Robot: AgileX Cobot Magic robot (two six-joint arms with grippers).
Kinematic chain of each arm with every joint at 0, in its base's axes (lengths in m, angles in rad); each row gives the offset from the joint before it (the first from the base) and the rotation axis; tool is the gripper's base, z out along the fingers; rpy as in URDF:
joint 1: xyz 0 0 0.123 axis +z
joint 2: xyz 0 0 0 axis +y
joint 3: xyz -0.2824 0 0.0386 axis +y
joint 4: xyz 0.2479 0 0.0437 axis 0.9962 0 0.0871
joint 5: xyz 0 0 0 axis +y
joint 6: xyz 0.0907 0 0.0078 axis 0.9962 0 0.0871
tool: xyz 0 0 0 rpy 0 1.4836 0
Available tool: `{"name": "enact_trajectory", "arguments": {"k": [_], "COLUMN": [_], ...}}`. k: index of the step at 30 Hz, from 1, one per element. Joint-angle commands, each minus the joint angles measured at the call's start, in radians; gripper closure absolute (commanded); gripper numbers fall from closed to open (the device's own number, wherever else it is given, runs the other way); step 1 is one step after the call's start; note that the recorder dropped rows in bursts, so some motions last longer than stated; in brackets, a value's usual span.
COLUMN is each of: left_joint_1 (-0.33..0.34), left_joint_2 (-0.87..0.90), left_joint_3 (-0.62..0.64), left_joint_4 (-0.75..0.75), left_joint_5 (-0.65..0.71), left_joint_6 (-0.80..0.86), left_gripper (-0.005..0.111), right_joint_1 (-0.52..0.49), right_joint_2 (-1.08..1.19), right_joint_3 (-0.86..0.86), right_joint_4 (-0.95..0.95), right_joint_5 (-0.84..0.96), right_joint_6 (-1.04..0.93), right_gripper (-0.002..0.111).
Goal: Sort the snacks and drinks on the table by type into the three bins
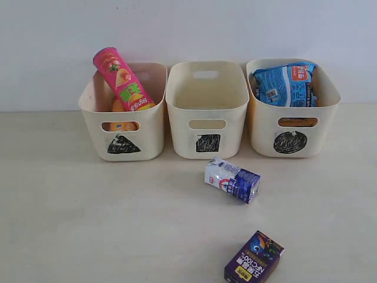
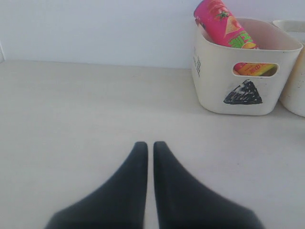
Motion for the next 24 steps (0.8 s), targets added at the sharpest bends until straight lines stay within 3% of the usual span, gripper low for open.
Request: {"name": "enact_trajectory", "arguments": {"k": [1,13,24], "left_joint_1": [-0.003,-0.003,-0.003], "left_joint_2": [-0.004,-0.004,-0.004], "left_joint_3": [-0.002,-0.002,-0.002], "left_joint_4": [-0.002,-0.002,-0.002], "left_joint_5": [-0.008,-0.008,-0.008], "left_joint_6": [-0.005,-0.005,-0.005], "left_gripper": [0.103,0.103,0.103], "right_joint_1": [0.002,0.002,0.002], "right_joint_2": [-0.067,-0.335,-0.342], "right_joint_3": [0.043,0.228,0.311], "right_joint_4": [0.011,0.015,0.017], "right_joint_5": [-0.01,0.011,0.058], "right_joint_6": [-0.007,0.05,0.072], "right_gripper": [0.109,0.109,0.109]}}
